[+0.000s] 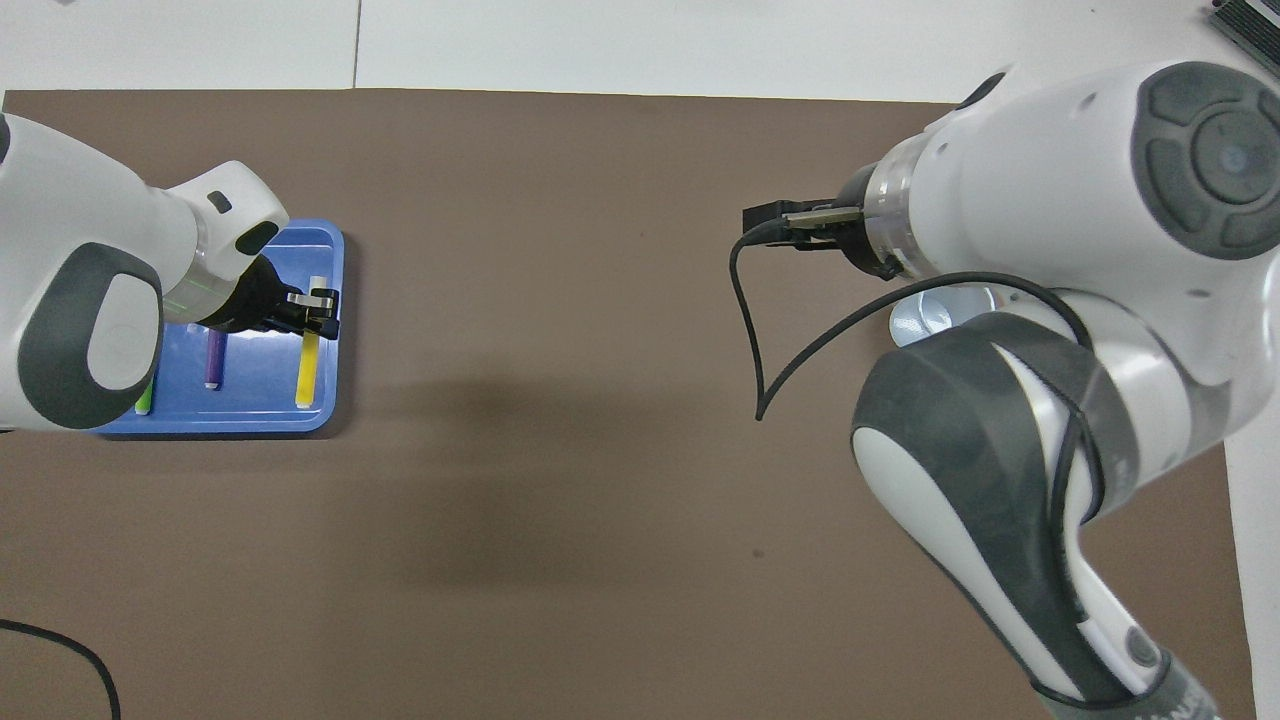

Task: Right arm passes pens to left for tray arrangement
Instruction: 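Lower the yellow pen into the tray while the right gripper withdraws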

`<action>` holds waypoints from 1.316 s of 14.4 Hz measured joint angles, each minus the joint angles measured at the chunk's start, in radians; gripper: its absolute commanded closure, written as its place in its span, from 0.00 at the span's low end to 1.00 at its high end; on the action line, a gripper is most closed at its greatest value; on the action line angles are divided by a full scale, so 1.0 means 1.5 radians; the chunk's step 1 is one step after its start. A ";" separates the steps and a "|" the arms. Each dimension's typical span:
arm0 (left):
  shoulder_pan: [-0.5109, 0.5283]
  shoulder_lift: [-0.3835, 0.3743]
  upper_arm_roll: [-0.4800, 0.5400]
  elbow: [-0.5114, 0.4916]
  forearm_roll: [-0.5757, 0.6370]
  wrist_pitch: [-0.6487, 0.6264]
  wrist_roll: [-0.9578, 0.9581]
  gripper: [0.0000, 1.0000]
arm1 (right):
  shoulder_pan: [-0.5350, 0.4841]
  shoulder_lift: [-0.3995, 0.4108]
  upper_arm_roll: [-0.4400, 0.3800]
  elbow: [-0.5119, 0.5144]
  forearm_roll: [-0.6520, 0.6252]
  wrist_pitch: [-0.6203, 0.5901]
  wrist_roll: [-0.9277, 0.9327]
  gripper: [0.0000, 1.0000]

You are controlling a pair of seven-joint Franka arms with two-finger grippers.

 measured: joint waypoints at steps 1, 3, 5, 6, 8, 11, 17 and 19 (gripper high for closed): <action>-0.002 0.000 0.000 -0.003 0.006 0.009 0.005 1.00 | -0.018 -0.005 0.000 0.000 0.000 -0.031 -0.024 0.00; -0.006 0.000 -0.004 -0.014 0.045 0.041 0.009 1.00 | -0.051 -0.014 0.000 0.000 0.000 -0.081 -0.066 0.00; -0.012 0.000 -0.005 -0.026 0.090 0.077 0.009 1.00 | -0.077 -0.025 -0.001 0.000 0.000 -0.112 -0.094 0.00; -0.014 0.000 -0.005 -0.035 0.107 0.096 0.010 1.00 | -0.084 -0.028 -0.001 0.000 0.000 -0.124 -0.100 0.00; -0.014 0.001 -0.005 -0.067 0.144 0.159 0.014 1.00 | -0.089 -0.033 -0.001 0.001 -0.005 -0.140 -0.108 0.00; -0.010 0.001 0.001 -0.111 0.158 0.220 0.026 1.00 | -0.095 -0.035 -0.005 0.013 -0.025 -0.173 -0.163 0.00; 0.041 0.050 0.008 -0.110 0.162 0.259 0.072 1.00 | -0.116 -0.034 -0.009 0.026 -0.031 -0.193 -0.209 0.00; 0.042 0.068 0.008 -0.111 0.162 0.257 0.071 1.00 | -0.115 -0.034 -0.007 0.026 -0.030 -0.193 -0.209 0.00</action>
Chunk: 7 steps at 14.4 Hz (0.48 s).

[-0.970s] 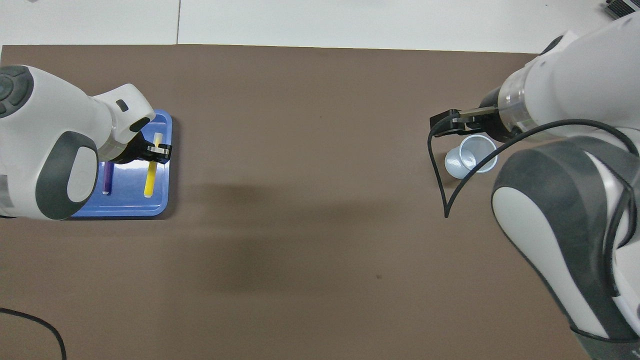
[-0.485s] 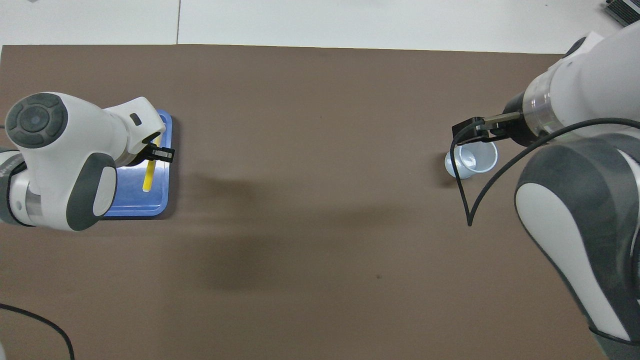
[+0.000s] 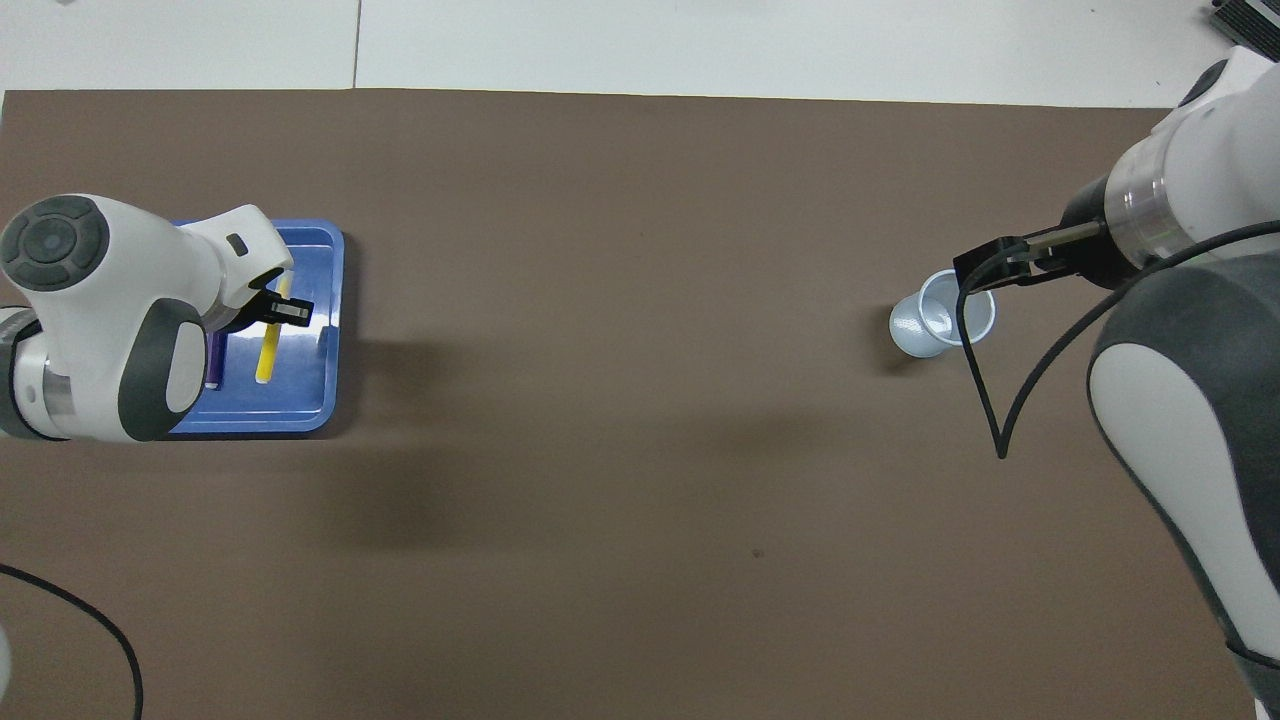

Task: Right arm passes pens to left for tray arrangement
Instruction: 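Lower the yellow pen into the tray while the right gripper withdraws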

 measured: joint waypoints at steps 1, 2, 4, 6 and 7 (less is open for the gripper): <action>0.002 0.013 0.001 0.000 0.000 0.000 0.000 1.00 | 0.000 0.000 0.000 0.000 0.000 0.000 0.000 0.00; 0.006 0.024 0.000 0.000 0.000 -0.001 0.000 1.00 | 0.000 0.000 -0.002 -0.001 0.000 0.000 0.000 0.00; 0.013 0.034 0.000 0.001 0.000 -0.001 0.000 1.00 | 0.020 0.000 -0.034 -0.001 0.000 0.000 0.000 0.00; 0.017 0.034 0.001 0.001 0.000 -0.002 -0.001 1.00 | 0.084 -0.001 -0.124 0.000 0.001 0.000 -0.004 0.00; 0.017 0.035 0.001 0.001 0.000 -0.003 -0.006 1.00 | 0.112 -0.001 -0.163 0.001 0.001 0.000 -0.008 0.00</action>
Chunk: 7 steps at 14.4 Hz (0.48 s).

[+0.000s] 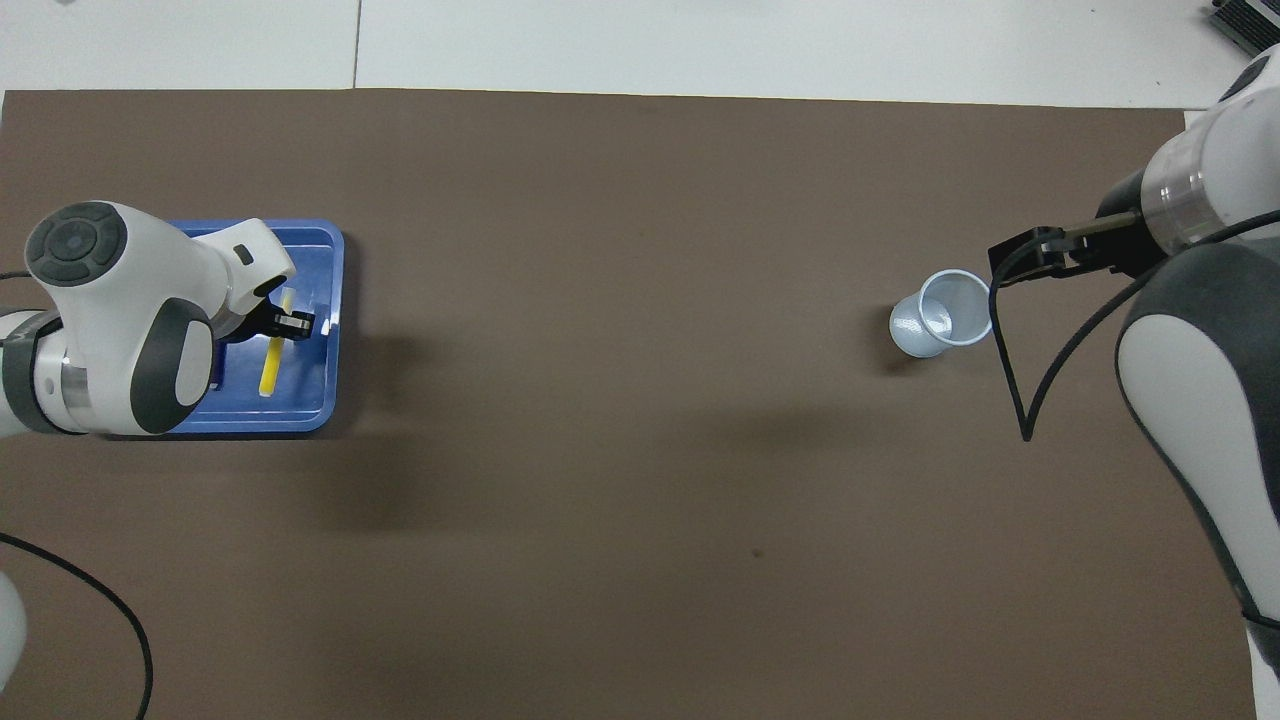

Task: Right arm passes pens to left for tray arrangement
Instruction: 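Lower the yellow pen into the tray while the right gripper withdraws, then release the yellow pen upright in the tray with the left gripper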

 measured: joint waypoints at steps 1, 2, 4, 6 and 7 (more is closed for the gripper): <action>0.000 0.002 0.000 0.000 0.000 -0.001 -0.009 1.00 | 0.013 0.000 -0.020 0.000 0.001 0.000 0.000 0.00; 0.001 0.006 0.000 0.000 0.000 -0.002 -0.019 1.00 | 0.019 0.000 -0.030 0.001 0.005 0.000 0.000 0.00; 0.001 0.010 0.000 0.000 -0.001 -0.002 -0.032 1.00 | 0.041 -0.002 -0.062 0.001 0.021 0.000 0.000 0.00; 0.001 0.011 0.000 0.000 -0.002 -0.002 -0.037 1.00 | 0.089 -0.004 -0.136 0.001 0.050 0.000 0.000 0.00; 0.001 0.013 0.000 0.000 -0.005 -0.002 -0.039 1.00 | 0.097 -0.006 -0.157 0.001 0.062 0.000 -0.001 0.00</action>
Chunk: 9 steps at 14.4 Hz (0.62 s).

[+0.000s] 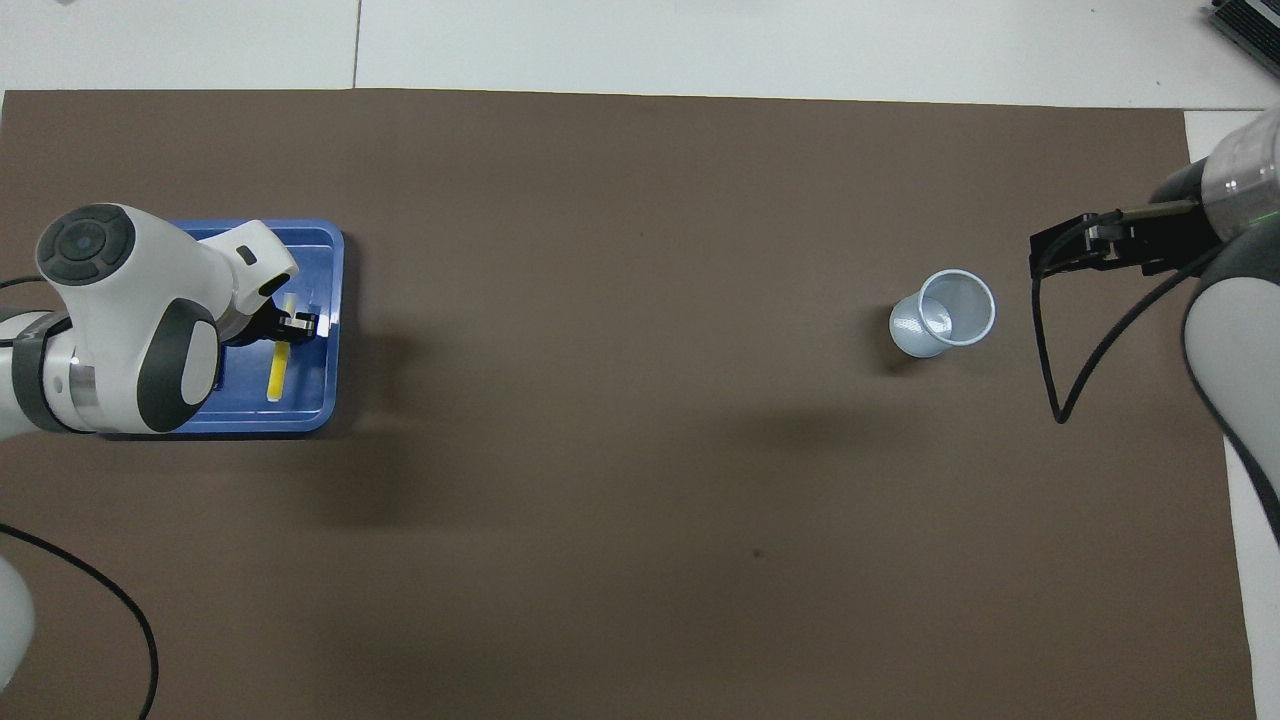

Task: Right arm passes pens to left for tray arrangement
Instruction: 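Release the yellow pen upright in the tray with the left gripper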

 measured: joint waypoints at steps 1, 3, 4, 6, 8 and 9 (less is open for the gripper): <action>0.000 0.002 0.000 0.000 -0.002 0.000 -0.001 1.00 | 0.001 -0.004 -0.008 0.000 0.004 -0.001 -0.001 0.00; 0.000 0.006 0.000 0.004 -0.003 0.000 -0.002 1.00 | 0.005 -0.013 -0.008 0.000 0.006 -0.008 -0.001 0.00; 0.000 0.006 -0.001 0.005 -0.003 0.000 -0.002 1.00 | 0.008 -0.016 -0.008 0.000 0.006 -0.011 -0.001 0.00; 0.000 0.010 -0.001 0.005 -0.003 0.001 -0.003 1.00 | 0.011 -0.021 -0.008 -0.001 0.006 -0.017 -0.001 0.00; 0.000 0.014 -0.001 0.006 -0.003 0.003 -0.003 0.93 | 0.009 -0.021 -0.010 -0.002 0.006 -0.017 -0.001 0.00; 0.000 0.014 -0.001 0.006 -0.003 0.003 -0.003 0.86 | 0.008 -0.021 -0.011 -0.002 0.006 -0.017 -0.001 0.00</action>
